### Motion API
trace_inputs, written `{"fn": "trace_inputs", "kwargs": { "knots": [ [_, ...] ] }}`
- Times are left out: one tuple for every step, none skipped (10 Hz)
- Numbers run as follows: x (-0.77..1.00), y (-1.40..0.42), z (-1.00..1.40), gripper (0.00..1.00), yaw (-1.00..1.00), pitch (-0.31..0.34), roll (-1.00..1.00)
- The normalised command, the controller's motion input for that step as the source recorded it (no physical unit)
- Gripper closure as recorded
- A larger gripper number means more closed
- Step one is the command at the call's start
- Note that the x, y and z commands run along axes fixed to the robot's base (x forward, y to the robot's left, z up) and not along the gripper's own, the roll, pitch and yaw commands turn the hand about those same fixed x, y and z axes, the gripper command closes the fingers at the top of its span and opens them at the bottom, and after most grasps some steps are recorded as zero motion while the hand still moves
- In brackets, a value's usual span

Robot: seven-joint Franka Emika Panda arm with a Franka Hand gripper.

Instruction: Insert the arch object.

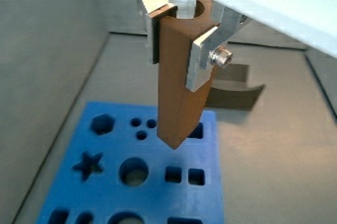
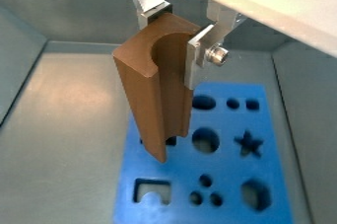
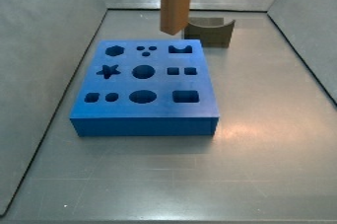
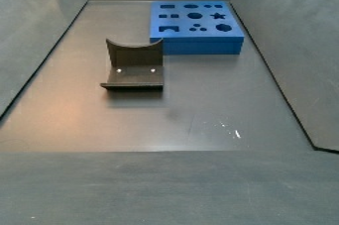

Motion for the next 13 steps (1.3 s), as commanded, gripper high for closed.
{"fn": "trace_inputs", "kwargs": {
  "knots": [
    [0.16,0.12,-0.19,1.00,-0.96,-0.003,0.00],
    [0.11,0.09,-0.21,1.00,-0.99,-0.003,0.00],
    [0.11,0.09,-0.21,1.00,-0.98,0.000,0.00],
    [0.11,0.10,-0.22,1.00,-0.97,0.000,0.01],
    [0.11,0.10,-0.22,1.00,-0.97,0.000,0.01],
    [0.09,0.11,-0.24,1.00,-0.96,0.000,0.02],
    [0.08,0.13,-0.27,1.00,-0.94,0.000,0.04],
    [0.07,0.15,-0.32,1.00,-0.91,0.000,0.05],
    [0.00,0.34,-0.36,1.00,-0.72,0.003,0.04],
    [0.00,0.42,-0.38,1.00,-0.64,0.006,0.03],
    [0.00,0.42,-0.38,1.00,-0.63,0.004,0.03],
    [0.00,0.35,-0.30,1.00,-0.71,0.000,0.01],
    [0.00,0.29,-0.25,1.00,-0.75,0.000,0.02]
  ]
}}
